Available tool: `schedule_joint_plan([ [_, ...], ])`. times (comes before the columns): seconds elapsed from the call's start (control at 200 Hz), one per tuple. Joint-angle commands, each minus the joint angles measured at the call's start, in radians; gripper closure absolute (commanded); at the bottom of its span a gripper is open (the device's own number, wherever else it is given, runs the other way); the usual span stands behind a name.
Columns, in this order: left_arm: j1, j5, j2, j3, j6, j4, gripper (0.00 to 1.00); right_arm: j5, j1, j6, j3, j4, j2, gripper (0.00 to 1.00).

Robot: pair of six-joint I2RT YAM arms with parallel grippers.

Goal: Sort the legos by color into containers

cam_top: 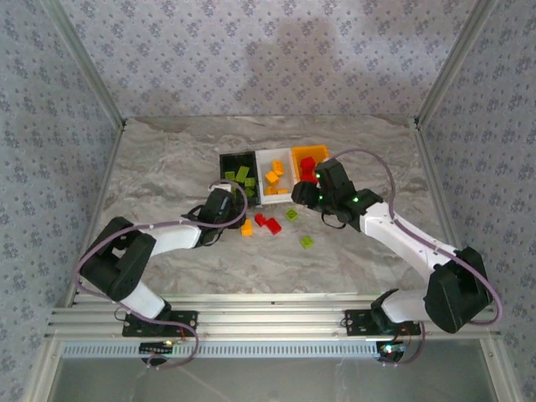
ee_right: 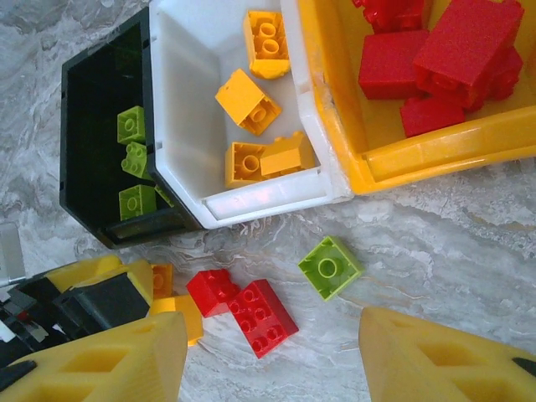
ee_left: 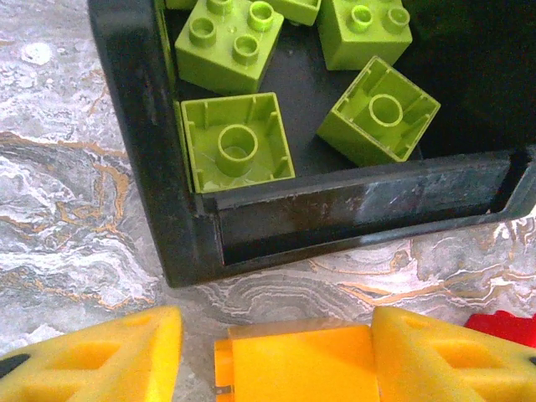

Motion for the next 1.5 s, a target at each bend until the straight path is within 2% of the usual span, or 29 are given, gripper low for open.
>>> schedule_joint_plan([
  [0.0,0.003,0.013,0.01,-0.014,0.005,0.018,0.45,0.004,-0.007,-0.016,-0.013,0.013,-0.025,0.42],
  [0.065,0.002,0.016,0.015,-0.028,0.0,0.02,0.45,0.006,-0.009,-0.016,-0.015,0.012,-0.026,0.42],
  [0.195,-0.003,0.029,-0.008,-0.056,-0.008,0.006,0.54,-0.005,-0.011,-0.009,-0.022,0.018,-0.026,0.41],
  [0.3,-0.009,0.017,-0.055,-0.078,-0.012,-0.025,0.48,-0.006,-0.012,-0.004,-0.025,0.023,-0.029,0.41],
  [0.355,-0.008,0.019,-0.069,-0.085,-0.012,-0.029,0.48,0.003,-0.011,-0.004,-0.026,0.021,-0.03,0.41],
  [0.475,-0.018,0.028,-0.07,-0.08,-0.009,-0.036,0.59,0.014,-0.014,0.007,-0.028,0.017,-0.03,0.41],
  [0.56,-0.03,0.026,-0.087,-0.078,-0.012,-0.048,0.62,0.017,-0.017,0.018,-0.031,0.009,-0.033,0.42],
  [0.71,-0.073,0.012,-0.234,-0.064,-0.016,-0.12,0.64,0.039,-0.038,0.03,-0.042,-0.019,-0.052,0.41],
  [0.845,-0.129,0.01,-0.299,0.043,-0.016,-0.176,0.64,0.063,-0.075,0.07,-0.063,-0.061,-0.061,0.42],
  [0.925,-0.151,0.042,-0.247,0.144,-0.016,-0.153,0.64,0.056,-0.106,0.079,-0.082,-0.06,-0.063,0.42],
  [1.064,-0.161,0.071,-0.059,0.351,-0.01,-0.123,0.64,0.057,-0.132,0.077,-0.101,-0.066,-0.068,0.42],
  [1.309,-0.122,0.066,0.254,0.664,-0.002,-0.149,0.63,0.033,-0.138,0.069,-0.132,-0.094,-0.077,0.42],
  [1.434,-0.109,0.057,0.367,0.773,-0.009,-0.181,0.56,0.02,-0.141,0.067,-0.153,-0.09,-0.078,0.42],
  [1.494,-0.106,0.059,0.397,0.807,-0.018,-0.195,0.46,0.008,-0.141,0.065,-0.164,-0.083,-0.077,0.42],
])
